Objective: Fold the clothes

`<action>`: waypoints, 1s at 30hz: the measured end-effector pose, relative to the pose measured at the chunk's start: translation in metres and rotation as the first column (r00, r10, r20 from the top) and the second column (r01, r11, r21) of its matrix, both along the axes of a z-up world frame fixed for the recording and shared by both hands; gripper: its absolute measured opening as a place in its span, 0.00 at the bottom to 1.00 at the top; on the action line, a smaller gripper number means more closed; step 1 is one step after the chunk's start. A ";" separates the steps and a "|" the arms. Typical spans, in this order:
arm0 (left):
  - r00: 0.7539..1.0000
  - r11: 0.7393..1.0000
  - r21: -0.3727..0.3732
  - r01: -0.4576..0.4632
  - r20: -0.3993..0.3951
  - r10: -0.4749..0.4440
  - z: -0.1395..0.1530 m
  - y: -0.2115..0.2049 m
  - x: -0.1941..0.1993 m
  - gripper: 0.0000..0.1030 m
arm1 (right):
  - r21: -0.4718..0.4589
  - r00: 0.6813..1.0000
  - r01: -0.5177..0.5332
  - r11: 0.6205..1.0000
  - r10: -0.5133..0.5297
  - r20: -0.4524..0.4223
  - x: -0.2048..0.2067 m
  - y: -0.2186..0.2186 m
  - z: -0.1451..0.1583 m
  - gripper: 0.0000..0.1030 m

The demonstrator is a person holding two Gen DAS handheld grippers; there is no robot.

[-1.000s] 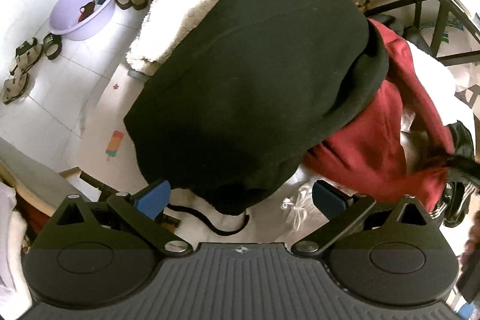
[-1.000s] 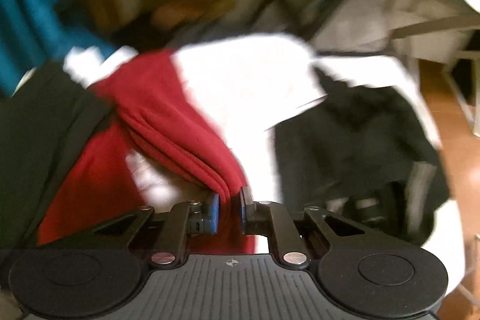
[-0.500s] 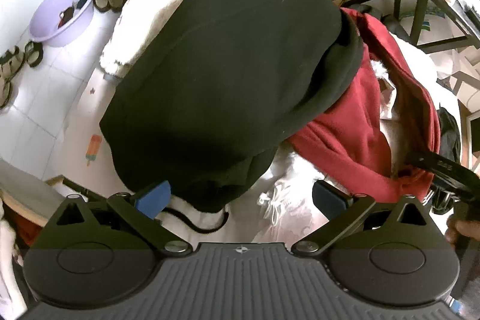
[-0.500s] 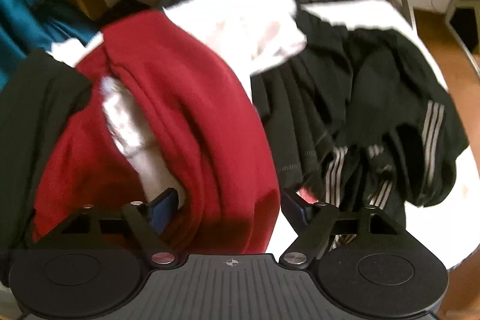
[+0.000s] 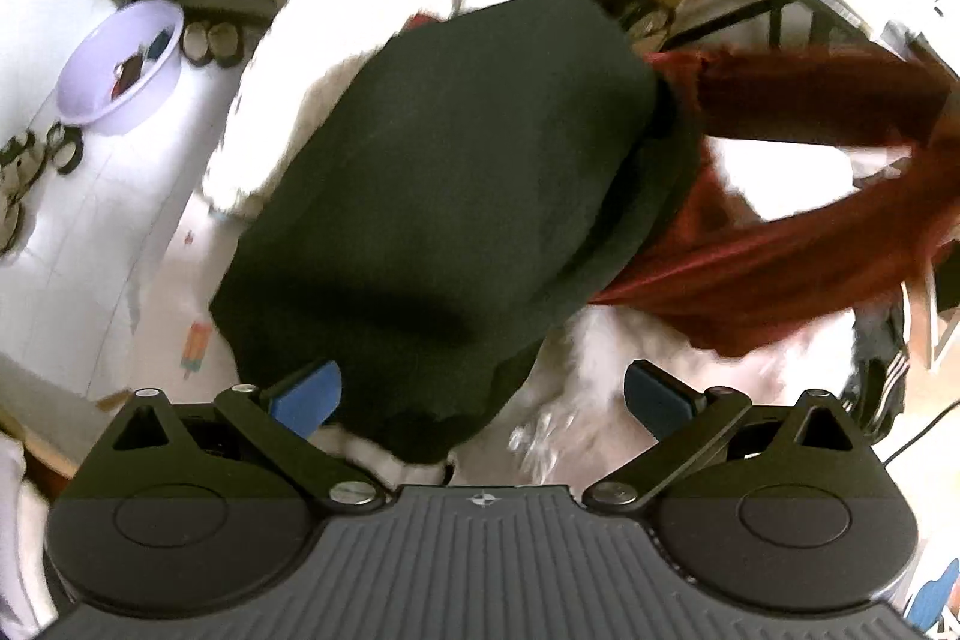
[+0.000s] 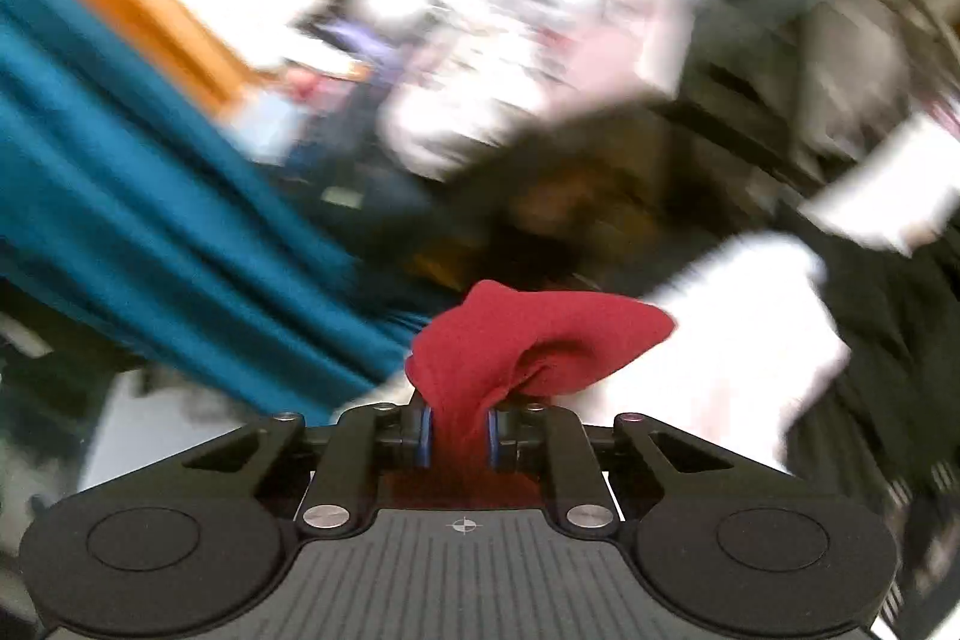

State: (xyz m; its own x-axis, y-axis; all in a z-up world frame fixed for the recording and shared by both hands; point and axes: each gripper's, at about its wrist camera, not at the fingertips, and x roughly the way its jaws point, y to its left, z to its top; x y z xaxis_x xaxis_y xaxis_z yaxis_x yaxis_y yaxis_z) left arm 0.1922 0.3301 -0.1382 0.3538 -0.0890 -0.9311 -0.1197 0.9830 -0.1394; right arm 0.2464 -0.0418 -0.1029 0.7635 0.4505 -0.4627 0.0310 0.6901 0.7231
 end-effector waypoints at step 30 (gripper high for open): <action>0.970 0.982 -0.125 0.144 0.213 -0.116 0.043 -0.041 0.015 1.00 | -0.239 0.939 -0.293 0.926 0.326 0.110 -0.011 0.017 0.159 0.25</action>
